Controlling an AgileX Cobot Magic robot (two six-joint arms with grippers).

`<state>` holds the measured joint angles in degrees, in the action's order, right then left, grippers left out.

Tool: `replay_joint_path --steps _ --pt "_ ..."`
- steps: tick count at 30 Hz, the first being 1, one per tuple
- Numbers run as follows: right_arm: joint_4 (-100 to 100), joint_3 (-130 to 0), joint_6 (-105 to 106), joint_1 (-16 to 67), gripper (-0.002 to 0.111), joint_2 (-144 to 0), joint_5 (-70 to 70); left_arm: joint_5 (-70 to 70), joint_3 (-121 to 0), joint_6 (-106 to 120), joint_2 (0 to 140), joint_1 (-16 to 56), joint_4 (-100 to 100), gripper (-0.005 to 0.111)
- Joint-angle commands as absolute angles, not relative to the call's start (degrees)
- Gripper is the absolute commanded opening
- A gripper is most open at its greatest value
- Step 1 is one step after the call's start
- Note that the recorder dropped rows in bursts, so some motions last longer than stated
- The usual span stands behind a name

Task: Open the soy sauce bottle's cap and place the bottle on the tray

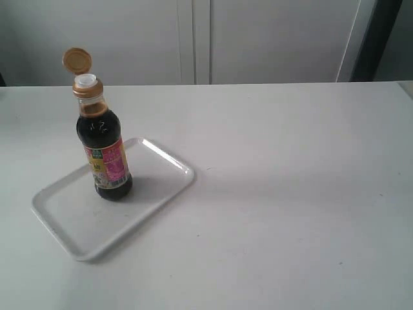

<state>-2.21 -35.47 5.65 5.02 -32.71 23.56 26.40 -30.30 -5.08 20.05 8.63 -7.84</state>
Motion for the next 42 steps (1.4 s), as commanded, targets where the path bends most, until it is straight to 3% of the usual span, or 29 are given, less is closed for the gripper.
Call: replay_joint_path --steps 1,15,32,42 --pt "-2.5 -33.5 7.7 4.6 0.0 -29.4 22.6 24.9 -27.3 -5.1 15.2 8.8 -7.3 0.0" --pt "0.4 -29.3 6.4 4.6 0.0 -21.6 21.3 28.1 -25.8 -5.8 5.6 8.8 -7.3 0.0" --pt "0.5 -29.3 6.3 4.6 0.0 -21.6 22.1 28.1 -25.6 -5.8 5.1 8.8 -7.3 0.0" --pt "0.5 -29.3 6.3 4.6 0.0 -21.6 22.1 20.6 -20.2 1.1 4.5 8.7 -0.4 0.0"
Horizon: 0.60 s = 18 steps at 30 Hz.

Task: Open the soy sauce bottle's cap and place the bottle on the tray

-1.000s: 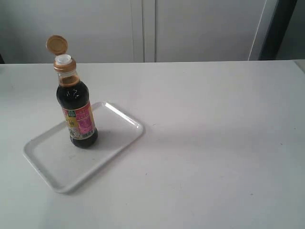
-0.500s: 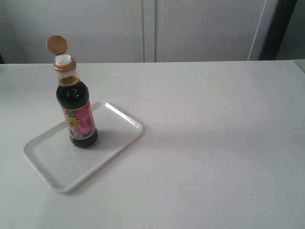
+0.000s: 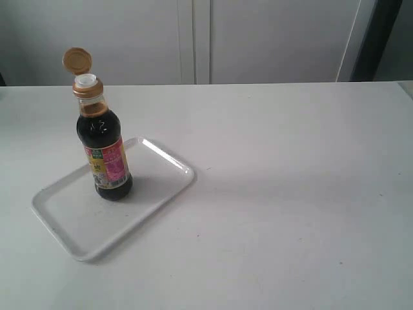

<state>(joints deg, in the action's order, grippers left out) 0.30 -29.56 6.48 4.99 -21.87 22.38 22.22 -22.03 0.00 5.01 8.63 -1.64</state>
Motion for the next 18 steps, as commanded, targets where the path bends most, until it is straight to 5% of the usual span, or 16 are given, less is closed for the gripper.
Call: replay_joint_path --steps 1,18 --pt "0.5 -29.3 6.3 4.6 0.0 -21.6 22.1 20.6 -19.8 1.1 4.5 8.7 -0.4 0.0" --pt "0.4 -29.3 6.3 4.6 0.0 -21.5 22.2 20.2 -10.4 -0.3 0.0 8.6 -0.4 0.0"
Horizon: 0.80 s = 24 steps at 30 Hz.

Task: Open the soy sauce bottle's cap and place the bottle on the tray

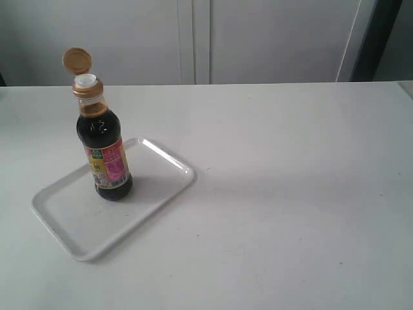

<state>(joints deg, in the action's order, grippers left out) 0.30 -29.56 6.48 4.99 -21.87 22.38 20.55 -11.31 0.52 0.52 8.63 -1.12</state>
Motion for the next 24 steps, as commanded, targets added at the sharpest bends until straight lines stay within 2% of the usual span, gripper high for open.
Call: replay_joint_path --steps 1,17,24 --pt "0.4 -29.3 6.3 4.6 0.0 -21.5 22.2 20.2 -10.2 0.0 0.0 8.6 -0.4 0.0" --pt "0.4 -29.3 6.3 4.6 0.0 -21.5 22.2 19.3 -5.7 -0.4 0.0 5.0 1.4 0.0" --pt "0.4 -29.3 6.3 4.6 0.0 -21.5 22.2 14.6 -0.8 -0.4 0.0 4.7 1.7 0.0"
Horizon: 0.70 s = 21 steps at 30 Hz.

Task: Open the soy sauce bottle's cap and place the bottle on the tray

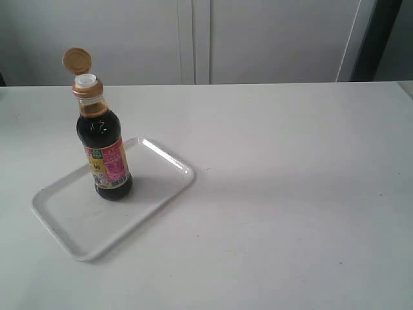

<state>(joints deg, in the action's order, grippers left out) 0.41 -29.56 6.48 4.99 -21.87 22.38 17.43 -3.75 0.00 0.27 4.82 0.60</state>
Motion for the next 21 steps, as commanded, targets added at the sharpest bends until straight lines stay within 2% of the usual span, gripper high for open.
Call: replay_joint_path --steps 1,21 --pt "0.4 -29.3 6.3 4.6 0.0 -21.5 22.2 14.3 -0.3 -0.5 0.0 4.7 1.9 0.0" --pt "0.5 -29.3 6.3 4.6 0.0 -21.5 22.2 12.8 0.0 -1.5 0.0 4.6 2.2 0.0"
